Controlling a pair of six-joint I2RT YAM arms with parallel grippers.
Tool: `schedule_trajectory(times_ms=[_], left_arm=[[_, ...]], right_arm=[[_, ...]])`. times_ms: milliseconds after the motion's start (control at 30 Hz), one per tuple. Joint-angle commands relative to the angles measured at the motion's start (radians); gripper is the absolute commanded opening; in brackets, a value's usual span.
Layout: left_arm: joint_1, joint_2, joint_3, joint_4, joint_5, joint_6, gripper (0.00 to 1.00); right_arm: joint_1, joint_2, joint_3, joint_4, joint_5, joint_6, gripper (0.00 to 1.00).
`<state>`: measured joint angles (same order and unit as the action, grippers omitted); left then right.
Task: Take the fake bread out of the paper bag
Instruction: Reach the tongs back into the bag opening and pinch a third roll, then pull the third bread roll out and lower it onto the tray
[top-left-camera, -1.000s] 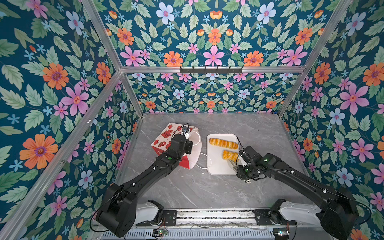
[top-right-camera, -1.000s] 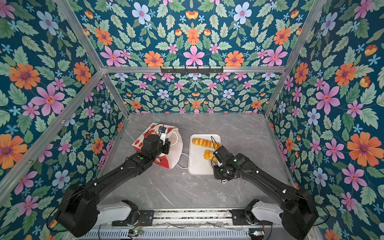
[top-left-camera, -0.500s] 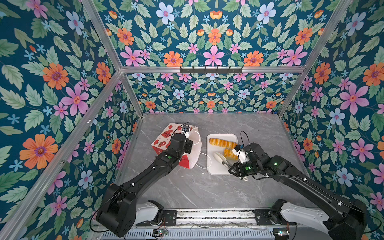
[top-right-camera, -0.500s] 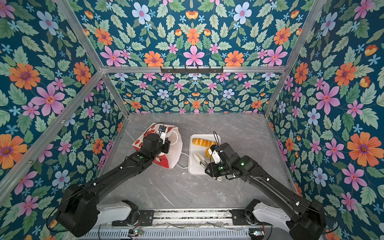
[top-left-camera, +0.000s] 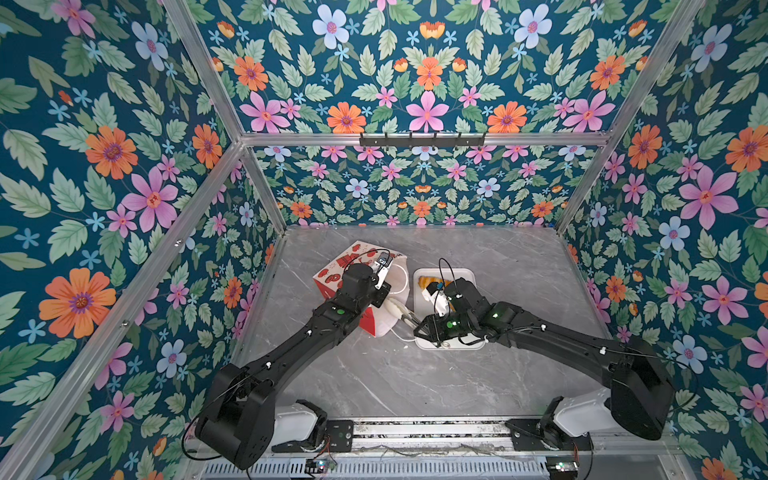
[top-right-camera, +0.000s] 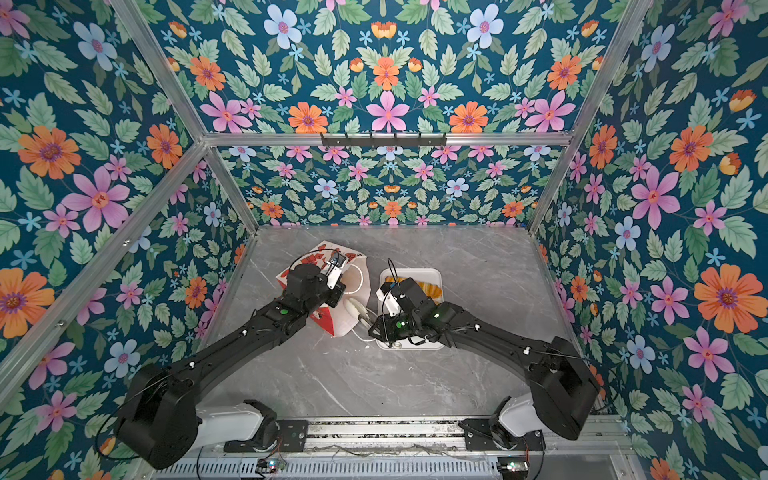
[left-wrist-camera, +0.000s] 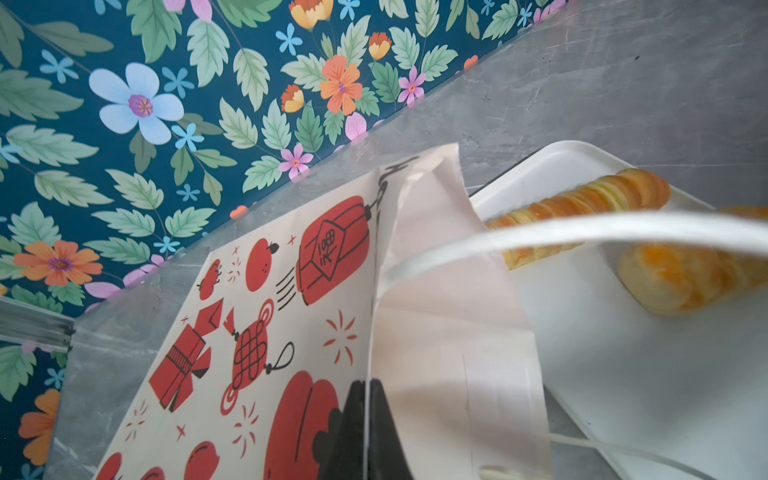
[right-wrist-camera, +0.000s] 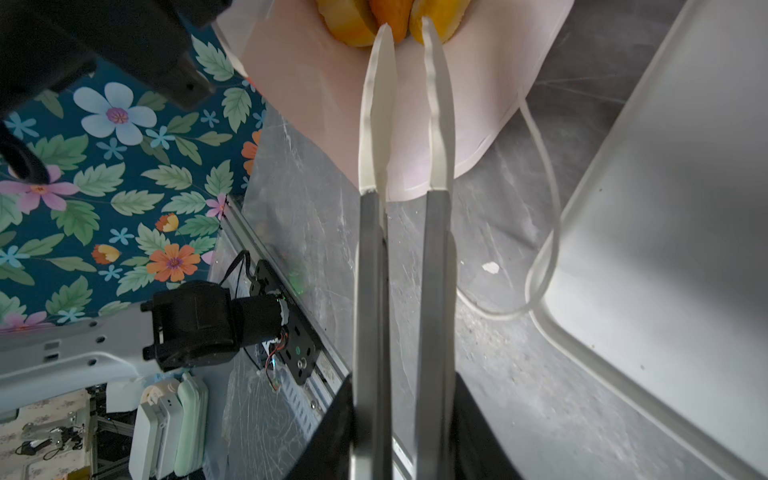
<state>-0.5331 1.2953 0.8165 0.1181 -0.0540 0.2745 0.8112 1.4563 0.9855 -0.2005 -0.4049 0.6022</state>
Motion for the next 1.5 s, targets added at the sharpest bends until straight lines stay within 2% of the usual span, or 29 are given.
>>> schedule_trajectory(times_ms=[0,433,567,1033,1067,1167,1233,1467], left_arm=[[-0.001,0.008,0.009,0.069,0.003,0.090,0.00],[-0.003,0.018,-0.019,0.121,0.037,-0.011,0.00],[-0.004,0.021,-0.027,0.139,0.048,-0.023,0.00],[-0.005,0.040,-0.027,0.160,0.075,-0.028,0.00],[-0.005,0.041,-0.027,0.161,0.074,-0.029,0.00],[-0.005,0.040,-0.031,0.167,0.072,-0.032,0.00],[-0.005,0.040,-0.036,0.172,0.065,-0.036,0.00],[-0.004,0.039,-0.057,0.202,0.025,-0.059,0.00]], right_arm=[[0.002,0.026,0.001,0.162,0.023,0.073,0.34],[0.008,0.193,0.114,0.148,0.120,0.064,0.39],[0.007,0.276,0.160,0.140,0.112,0.061,0.40],[0.004,0.429,0.281,0.135,0.072,0.072,0.41],[0.004,0.443,0.290,0.136,0.062,0.072,0.40],[0.002,0.449,0.297,0.133,0.060,0.070,0.26],[0.002,0.427,0.298,0.110,0.077,0.055,0.21],[0.002,0.304,0.329,-0.080,0.150,0.011,0.15]])
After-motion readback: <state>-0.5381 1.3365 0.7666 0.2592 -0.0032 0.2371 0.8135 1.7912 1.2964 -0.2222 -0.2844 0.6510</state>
